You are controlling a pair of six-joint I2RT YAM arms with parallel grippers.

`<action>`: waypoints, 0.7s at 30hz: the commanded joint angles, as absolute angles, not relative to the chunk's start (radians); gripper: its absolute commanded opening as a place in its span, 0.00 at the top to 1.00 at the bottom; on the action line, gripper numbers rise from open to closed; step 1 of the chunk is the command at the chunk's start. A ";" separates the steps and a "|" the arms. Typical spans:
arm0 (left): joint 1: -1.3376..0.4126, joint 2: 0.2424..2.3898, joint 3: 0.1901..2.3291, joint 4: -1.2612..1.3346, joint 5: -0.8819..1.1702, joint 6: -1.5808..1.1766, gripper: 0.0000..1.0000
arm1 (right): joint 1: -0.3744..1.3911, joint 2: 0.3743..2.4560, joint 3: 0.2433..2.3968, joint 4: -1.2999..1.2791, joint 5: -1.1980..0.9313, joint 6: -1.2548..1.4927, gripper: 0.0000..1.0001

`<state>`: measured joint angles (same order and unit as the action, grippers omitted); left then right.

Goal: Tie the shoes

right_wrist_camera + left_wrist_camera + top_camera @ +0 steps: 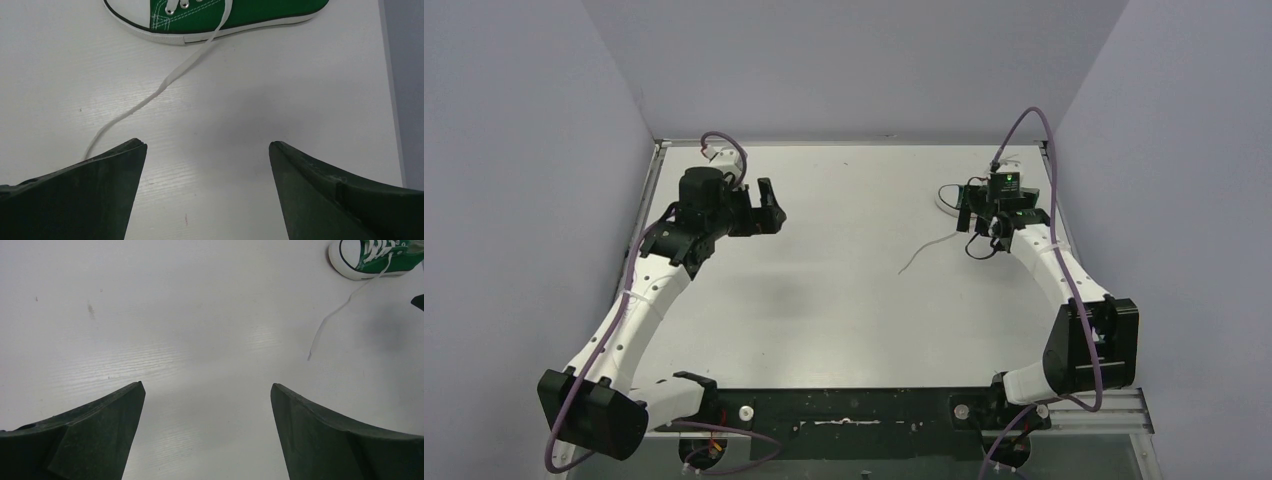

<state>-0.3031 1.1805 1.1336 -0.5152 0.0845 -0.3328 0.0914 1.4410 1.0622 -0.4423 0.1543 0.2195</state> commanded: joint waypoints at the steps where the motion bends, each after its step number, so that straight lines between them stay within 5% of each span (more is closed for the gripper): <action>1: -0.356 1.146 1.205 -0.434 0.023 -0.253 0.03 | 0.081 1.394 1.098 -0.326 0.196 0.198 0.00; 10: -0.445 1.104 1.193 -0.412 -0.034 -0.203 0.03 | -0.026 1.441 1.153 -0.236 0.070 0.229 0.00; 21: -0.587 1.099 1.187 -0.428 -0.147 -0.146 0.03 | -0.215 1.772 1.377 -0.124 -0.123 0.210 0.01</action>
